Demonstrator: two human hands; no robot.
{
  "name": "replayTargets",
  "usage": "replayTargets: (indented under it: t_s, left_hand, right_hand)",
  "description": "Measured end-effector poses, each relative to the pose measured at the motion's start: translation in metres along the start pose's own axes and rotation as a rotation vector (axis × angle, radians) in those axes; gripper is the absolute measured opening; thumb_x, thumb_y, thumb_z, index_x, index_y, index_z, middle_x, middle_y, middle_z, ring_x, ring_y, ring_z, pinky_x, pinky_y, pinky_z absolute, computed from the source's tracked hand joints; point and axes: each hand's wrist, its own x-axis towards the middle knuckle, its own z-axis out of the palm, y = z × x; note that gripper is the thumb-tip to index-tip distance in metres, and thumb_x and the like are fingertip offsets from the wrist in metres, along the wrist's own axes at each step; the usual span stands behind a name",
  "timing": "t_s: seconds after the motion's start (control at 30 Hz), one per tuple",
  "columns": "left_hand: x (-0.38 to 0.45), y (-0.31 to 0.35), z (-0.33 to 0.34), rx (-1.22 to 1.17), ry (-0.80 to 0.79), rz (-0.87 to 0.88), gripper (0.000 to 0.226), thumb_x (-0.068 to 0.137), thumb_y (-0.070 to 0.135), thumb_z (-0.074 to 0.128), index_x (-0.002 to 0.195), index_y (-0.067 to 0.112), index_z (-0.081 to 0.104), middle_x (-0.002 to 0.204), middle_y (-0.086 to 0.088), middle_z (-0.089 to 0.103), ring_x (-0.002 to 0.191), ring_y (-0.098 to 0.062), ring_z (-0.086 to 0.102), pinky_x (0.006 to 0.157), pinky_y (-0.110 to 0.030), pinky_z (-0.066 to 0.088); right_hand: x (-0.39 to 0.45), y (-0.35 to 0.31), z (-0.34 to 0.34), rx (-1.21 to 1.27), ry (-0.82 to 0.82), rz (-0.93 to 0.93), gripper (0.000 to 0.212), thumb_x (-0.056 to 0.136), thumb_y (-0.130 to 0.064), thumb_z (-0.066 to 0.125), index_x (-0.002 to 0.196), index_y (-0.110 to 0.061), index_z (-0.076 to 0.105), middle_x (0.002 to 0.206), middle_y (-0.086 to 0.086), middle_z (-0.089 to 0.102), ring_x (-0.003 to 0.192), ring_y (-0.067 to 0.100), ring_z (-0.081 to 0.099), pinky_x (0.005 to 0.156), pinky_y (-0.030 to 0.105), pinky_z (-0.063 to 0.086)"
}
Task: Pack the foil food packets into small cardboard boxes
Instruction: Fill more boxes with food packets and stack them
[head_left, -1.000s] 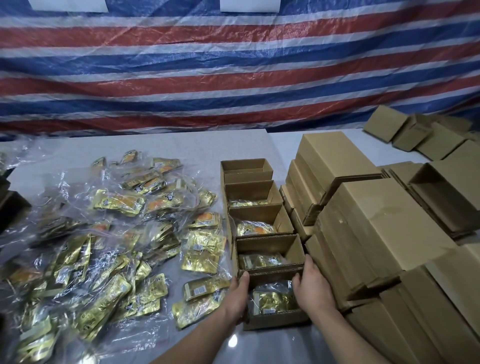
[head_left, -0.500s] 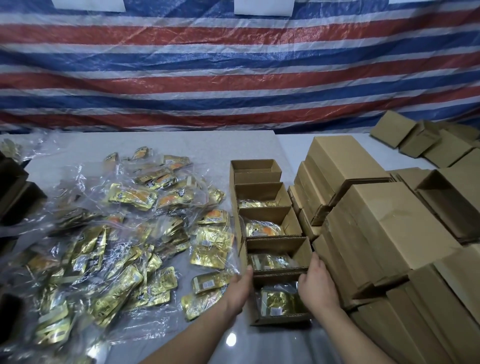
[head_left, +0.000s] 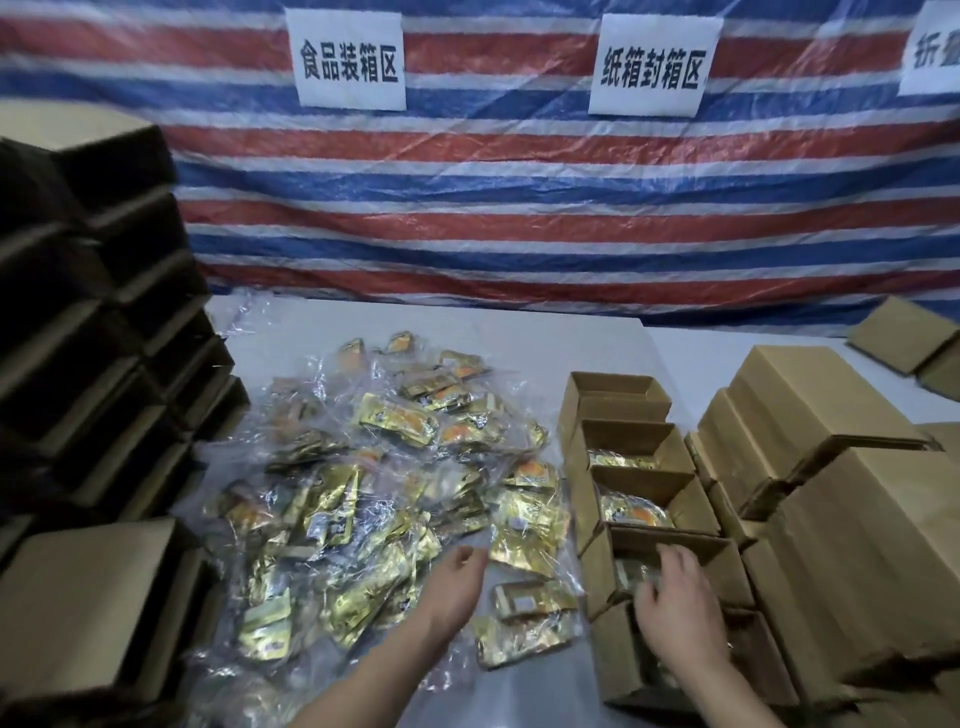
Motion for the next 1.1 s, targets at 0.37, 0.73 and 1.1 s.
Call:
replayTargets:
  t_s: [0.37,0.73,1.1]
  left_hand:
    - [-0.064,0.032,-0.115,0.097,0.287,0.296,0.011,0.100,0.037,0.046,0.098,0.036,0.057,0.093,0.016,0.063,0.076,0.011,0.059,0.059,-0.006,0.043]
    - [-0.160,0.093,-0.183,0.174,0.570,0.589,0.026,0.098,0.045,0.044,0.116,0.034,0.058,0.110,0.021,0.061,0.101,0.008,0.055,0.091,-0.023,0.049]
    - [-0.236,0.193,-0.324,0.713,1.167,0.613,0.027,0.098,0.035,0.047,0.116,0.018,0.058,0.112,0.000,0.062,0.105,-0.018,0.056,0.091,-0.036,0.049]
  right_hand:
    - [-0.027,-0.172,-0.011,0.287,-0.059,-0.291,0.047,0.098,-0.025,0.052,0.143,-0.016,0.048,0.142,-0.001,0.050,0.129,0.019,0.048,0.108,0.045,0.043]
    - [-0.054,-0.323,-0.064,0.676,-0.064,-0.681,0.026,0.097,-0.021,0.057,0.122,-0.019,0.064,0.106,-0.010,0.064,0.093,-0.001,0.058,0.077,0.013,0.041]
    - [-0.117,-0.521,-0.106,0.779,-0.167,-1.118,0.024,0.092,-0.024,0.058,0.116,-0.021,0.061,0.109,-0.002,0.063,0.102,0.004,0.057,0.088,0.021,0.045]
